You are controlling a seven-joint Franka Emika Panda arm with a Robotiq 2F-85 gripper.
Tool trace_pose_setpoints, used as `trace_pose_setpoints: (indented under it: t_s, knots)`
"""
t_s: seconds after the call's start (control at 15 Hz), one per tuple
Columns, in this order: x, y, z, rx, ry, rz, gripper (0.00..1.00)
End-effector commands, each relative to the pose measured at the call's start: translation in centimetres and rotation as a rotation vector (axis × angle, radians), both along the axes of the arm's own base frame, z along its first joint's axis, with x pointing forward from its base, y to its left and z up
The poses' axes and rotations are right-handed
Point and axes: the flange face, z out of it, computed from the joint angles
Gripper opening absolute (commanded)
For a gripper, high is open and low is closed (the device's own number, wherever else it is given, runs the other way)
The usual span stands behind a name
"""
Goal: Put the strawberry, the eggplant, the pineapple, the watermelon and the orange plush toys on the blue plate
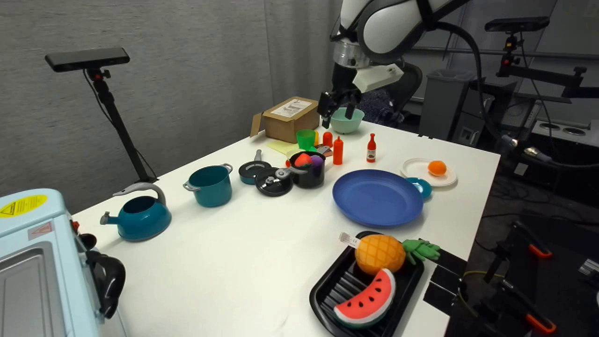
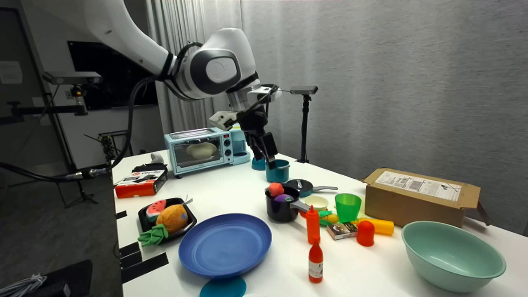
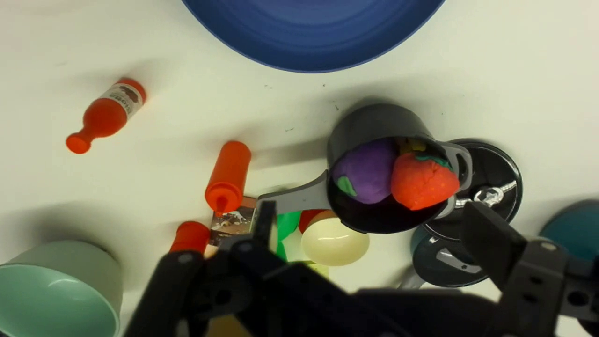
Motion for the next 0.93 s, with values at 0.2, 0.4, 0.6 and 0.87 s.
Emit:
trace_pose_setpoints:
  t_s: [0.2,0.4,0.6,0.87]
  knots:
    - [4.9,1.2,-4.7,0.094,0.025,0.071,1.00]
    - [6.4,1.9,-7.2,0.142,0.032,-0.009,1.00]
    - [7.7,3.2,-8.8,0.150,0.011,-0.040,1.00]
    - [8.8,4.5,-10.1,0.145,-0.010,-0.056,0.74]
